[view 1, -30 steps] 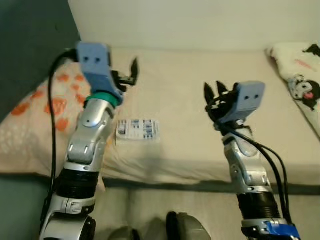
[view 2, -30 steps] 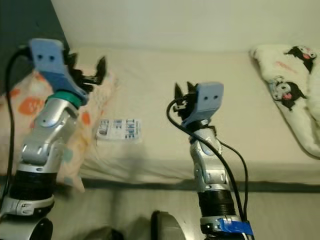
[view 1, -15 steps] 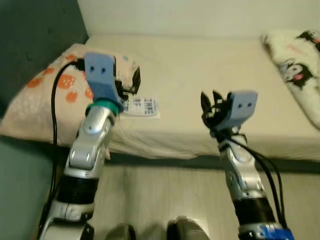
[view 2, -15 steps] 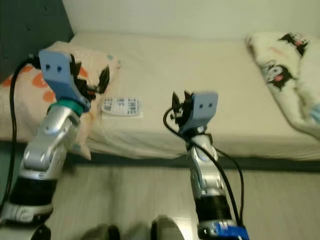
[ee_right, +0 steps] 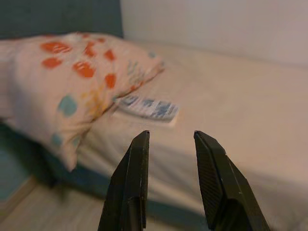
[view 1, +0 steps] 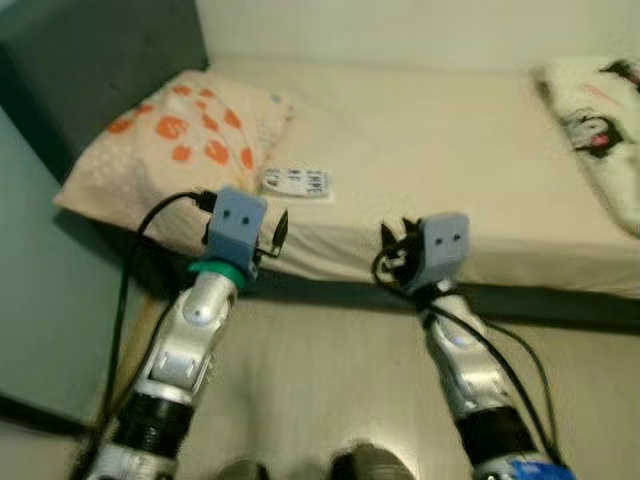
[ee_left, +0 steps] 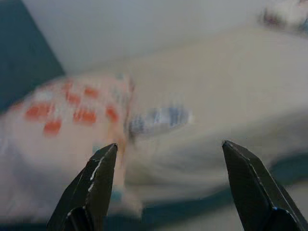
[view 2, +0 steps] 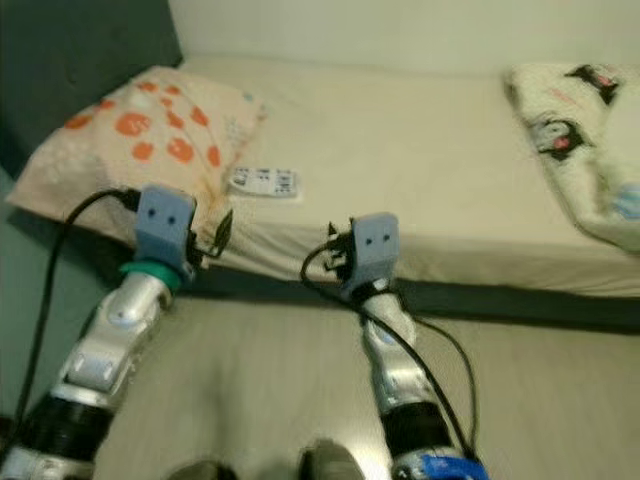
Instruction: Clean up the room
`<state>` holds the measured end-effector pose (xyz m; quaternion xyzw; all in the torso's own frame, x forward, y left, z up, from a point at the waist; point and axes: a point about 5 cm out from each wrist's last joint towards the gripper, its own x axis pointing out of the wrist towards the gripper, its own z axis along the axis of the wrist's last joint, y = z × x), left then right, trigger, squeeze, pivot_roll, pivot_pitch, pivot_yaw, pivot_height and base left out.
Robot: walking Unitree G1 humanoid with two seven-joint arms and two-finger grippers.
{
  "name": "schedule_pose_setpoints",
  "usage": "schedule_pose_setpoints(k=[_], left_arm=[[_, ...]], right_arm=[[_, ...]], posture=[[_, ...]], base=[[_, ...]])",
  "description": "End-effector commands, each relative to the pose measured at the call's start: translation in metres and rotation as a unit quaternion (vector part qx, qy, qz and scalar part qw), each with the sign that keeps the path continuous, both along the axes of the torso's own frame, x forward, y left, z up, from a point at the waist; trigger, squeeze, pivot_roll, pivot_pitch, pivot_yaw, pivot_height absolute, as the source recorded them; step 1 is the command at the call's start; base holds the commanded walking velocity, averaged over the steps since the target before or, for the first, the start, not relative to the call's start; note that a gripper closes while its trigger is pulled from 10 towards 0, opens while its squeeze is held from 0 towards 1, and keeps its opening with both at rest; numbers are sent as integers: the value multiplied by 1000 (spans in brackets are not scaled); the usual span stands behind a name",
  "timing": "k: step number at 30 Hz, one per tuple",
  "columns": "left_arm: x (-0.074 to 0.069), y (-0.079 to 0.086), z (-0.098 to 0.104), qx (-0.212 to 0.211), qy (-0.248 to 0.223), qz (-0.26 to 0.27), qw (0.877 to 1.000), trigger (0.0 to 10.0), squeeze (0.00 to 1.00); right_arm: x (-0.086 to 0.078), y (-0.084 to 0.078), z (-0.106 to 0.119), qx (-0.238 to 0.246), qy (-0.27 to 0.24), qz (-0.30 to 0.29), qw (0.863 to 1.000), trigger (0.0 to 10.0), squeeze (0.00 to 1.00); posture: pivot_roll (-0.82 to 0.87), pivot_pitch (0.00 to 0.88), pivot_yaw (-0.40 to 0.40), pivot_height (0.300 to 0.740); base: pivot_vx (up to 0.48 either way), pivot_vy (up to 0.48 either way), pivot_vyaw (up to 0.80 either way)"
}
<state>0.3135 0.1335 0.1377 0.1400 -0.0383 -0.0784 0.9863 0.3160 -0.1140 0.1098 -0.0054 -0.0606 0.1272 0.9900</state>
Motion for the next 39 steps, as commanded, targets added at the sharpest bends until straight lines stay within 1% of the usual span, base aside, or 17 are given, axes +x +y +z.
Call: schedule_pose_setpoints(k=[1, 2, 3, 4, 5, 6, 7, 9, 10, 12, 13, 15, 16, 19, 23, 29, 39], left_arm=[[-4, 3, -19, 2, 37, 1, 999, 10000, 0], [-4, 3, -19, 2, 37, 1, 999, 10000, 0], [-8, 8, -40, -17, 86, 12, 996, 10000, 0], [-8, 8, -40, -17, 86, 12, 996, 10000, 0], [-11, 11, -48, -23, 102, 18, 994, 10000, 0], [-12, 12, -52, -25, 110, 21, 993, 10000, 0], [-12, 12, -52, -25, 110, 21, 993, 10000, 0], [-15, 18, -62, -33, 124, 34, 991, 10000, 0], [-15, 18, -62, -33, 124, 34, 991, 10000, 0], [-17, 23, -70, -36, 139, 47, 988, 10000, 0], [-17, 23, -70, -36, 139, 47, 988, 10000, 0], [-20, 26, -79, -31, 153, 54, 986, 10000, 0], [-20, 26, -79, -31, 153, 54, 986, 10000, 0], [-26, 33, -92, -28, 175, 68, 982, 10000, 0], [-29, 38, -100, -29, 187, 82, 978, 10000, 0], [-31, 42, -105, -30, 195, 90, 976, 10000, 0], [-29, 43, -106, -36, 191, 92, 977, 10000, 0]], right_arm=[[-3, 6, -9, -2, 13, 9, 1000, 10000, 0], [-3, 6, -9, -2, 13, 9, 1000, 10000, 0], [-5, 8, -16, -6, 22, 10, 1000, 10000, 0], [-5, 8, -16, -6, 22, 10, 1000, 10000, 0], [-6, 9, -20, -5, 30, 9, 999, 10000, 0], [-6, 9, -23, -5, 36, 8, 999, 10000, 0], [-6, 9, -23, -5, 36, 8, 999, 10000, 0], [-8, 7, -31, -2, 52, 2, 999, 10000, 0], [-8, 7, -31, -2, 52, 2, 999, 10000, 0], [-9, 5, -37, -3, 62, -1, 998, 10000, 0], [-9, 5, -37, -3, 62, -1, 998, 10000, 0], [-11, 5, -42, -6, 72, 0, 997, 10000, 0], [-11, 5, -42, -6, 72, 0, 997, 10000, 0], [-17, 9, -53, -10, 89, 6, 996, 10000, 0], [-22, 11, -60, -13, 99, 11, 995, 10000, 0], [-26, 14, -63, -13, 103, 18, 994, 10000, 0], [-23, 14, -61, -11, 96, 21, 995, 10000, 0]], posture=[[-58, 56, 50, 720], [-58, 56, 50, 720], [-59, 56, 51, 720], [-59, 56, 51, 720], [-61, 58, 52, 720], [-61, 58, 52, 720], [-61, 58, 52, 720], [-58, 58, 49, 720], [-58, 58, 49, 720], [-59, 59, 47, 720], [-59, 59, 47, 720], [-60, 57, 45, 720], [-60, 57, 45, 720], [-65, 55, 43, 720], [-66, 54, 42, 720], [-67, 53, 41, 720], [-67, 45, 35, 720]], base=[[0, 0, 0], [0, 0, 0], [0, 0, 0], [0, 0, 0], [0, 0, 0], [0, 0, 0], [0, 0, 0], [0, 0, -800], [0, 0, -800], [0, 0, -800], [0, 0, -800], [0, 0, -800], [0, 0, -800], [0, 0, -800], [0, 0, -800], [0, 0, -800], [0, 0, -800]])
